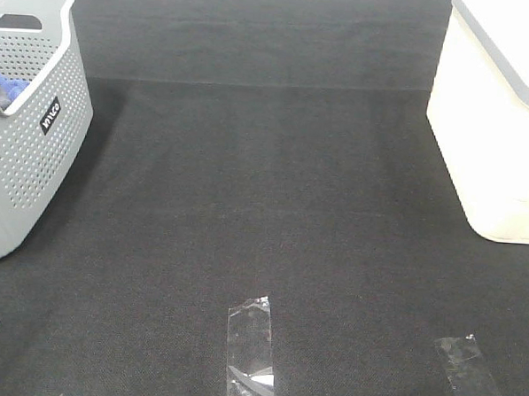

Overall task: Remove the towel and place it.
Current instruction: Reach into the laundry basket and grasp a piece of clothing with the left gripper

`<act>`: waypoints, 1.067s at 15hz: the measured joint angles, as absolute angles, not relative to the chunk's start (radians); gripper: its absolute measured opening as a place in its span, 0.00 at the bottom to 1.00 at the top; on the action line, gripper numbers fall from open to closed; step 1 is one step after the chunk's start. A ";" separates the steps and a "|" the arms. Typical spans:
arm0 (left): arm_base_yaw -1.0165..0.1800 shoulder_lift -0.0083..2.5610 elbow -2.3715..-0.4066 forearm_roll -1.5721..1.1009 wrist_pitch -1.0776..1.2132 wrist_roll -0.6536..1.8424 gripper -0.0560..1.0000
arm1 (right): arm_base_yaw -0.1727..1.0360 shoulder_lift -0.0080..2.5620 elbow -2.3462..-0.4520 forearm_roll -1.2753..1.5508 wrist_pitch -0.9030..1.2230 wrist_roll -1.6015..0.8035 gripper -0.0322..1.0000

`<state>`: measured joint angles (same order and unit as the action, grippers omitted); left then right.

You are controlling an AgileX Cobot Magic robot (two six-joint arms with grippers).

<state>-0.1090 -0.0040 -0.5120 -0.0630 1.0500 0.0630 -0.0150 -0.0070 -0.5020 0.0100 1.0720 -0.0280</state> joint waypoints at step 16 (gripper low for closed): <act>-0.109 -0.004 -0.512 -0.063 1.050 0.063 0.68 | -0.015 -0.007 -0.502 0.010 1.072 -0.028 0.79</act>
